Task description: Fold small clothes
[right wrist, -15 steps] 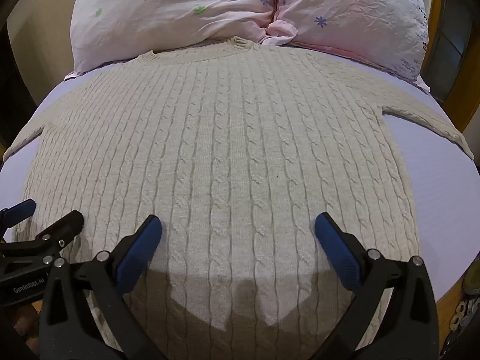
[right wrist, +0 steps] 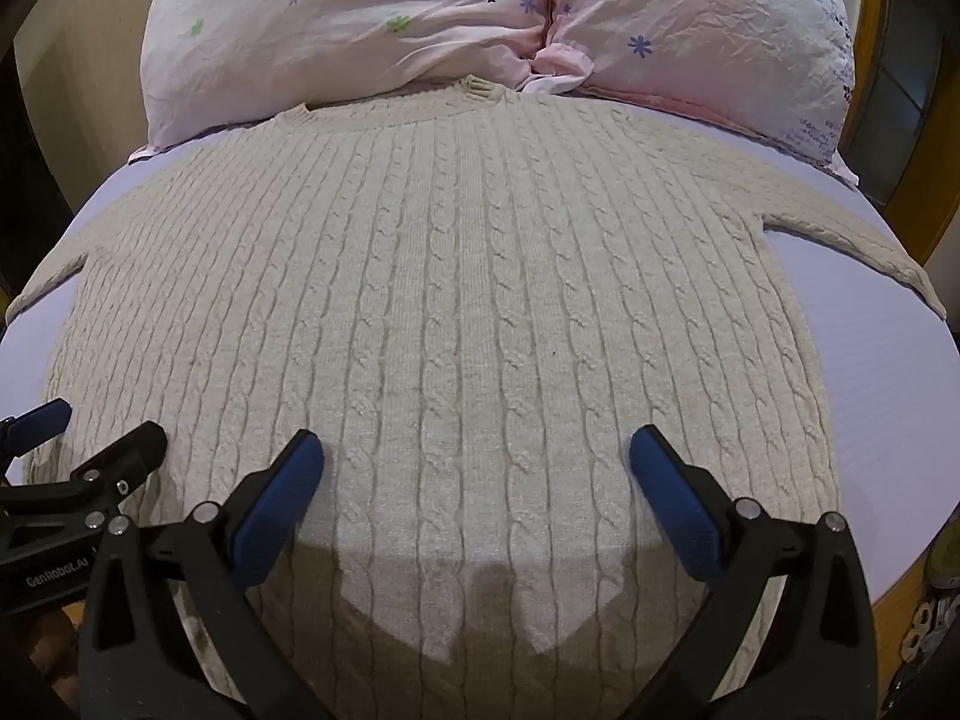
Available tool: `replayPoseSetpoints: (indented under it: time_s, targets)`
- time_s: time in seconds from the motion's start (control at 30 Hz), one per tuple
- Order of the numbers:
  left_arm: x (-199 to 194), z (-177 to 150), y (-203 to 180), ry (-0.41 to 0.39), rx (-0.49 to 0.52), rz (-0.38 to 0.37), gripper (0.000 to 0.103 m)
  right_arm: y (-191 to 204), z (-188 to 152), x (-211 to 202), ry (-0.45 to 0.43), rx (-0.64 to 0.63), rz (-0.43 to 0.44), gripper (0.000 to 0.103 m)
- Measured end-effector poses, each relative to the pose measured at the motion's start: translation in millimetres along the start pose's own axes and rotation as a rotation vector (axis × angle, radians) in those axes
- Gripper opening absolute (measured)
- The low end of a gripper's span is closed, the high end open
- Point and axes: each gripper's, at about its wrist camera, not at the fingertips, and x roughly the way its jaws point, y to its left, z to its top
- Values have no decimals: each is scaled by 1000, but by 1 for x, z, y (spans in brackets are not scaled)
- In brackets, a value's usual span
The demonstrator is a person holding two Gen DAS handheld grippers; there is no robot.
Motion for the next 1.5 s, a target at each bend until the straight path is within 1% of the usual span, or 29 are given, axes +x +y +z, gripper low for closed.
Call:
replayPoseSetpoints:
  time_s: [1.03, 1.37, 1.5]
  targets:
    - [0, 0, 0, -7, 1, 0, 102, 0, 0, 0, -7, 0, -1, 101]
    - [1, 7, -1, -11, 1, 0, 102, -1, 1, -1, -8, -1, -1, 101]
    - [-3, 3, 0, -16, 1, 1, 102, 0, 1, -1, -9, -1, -1, 101]
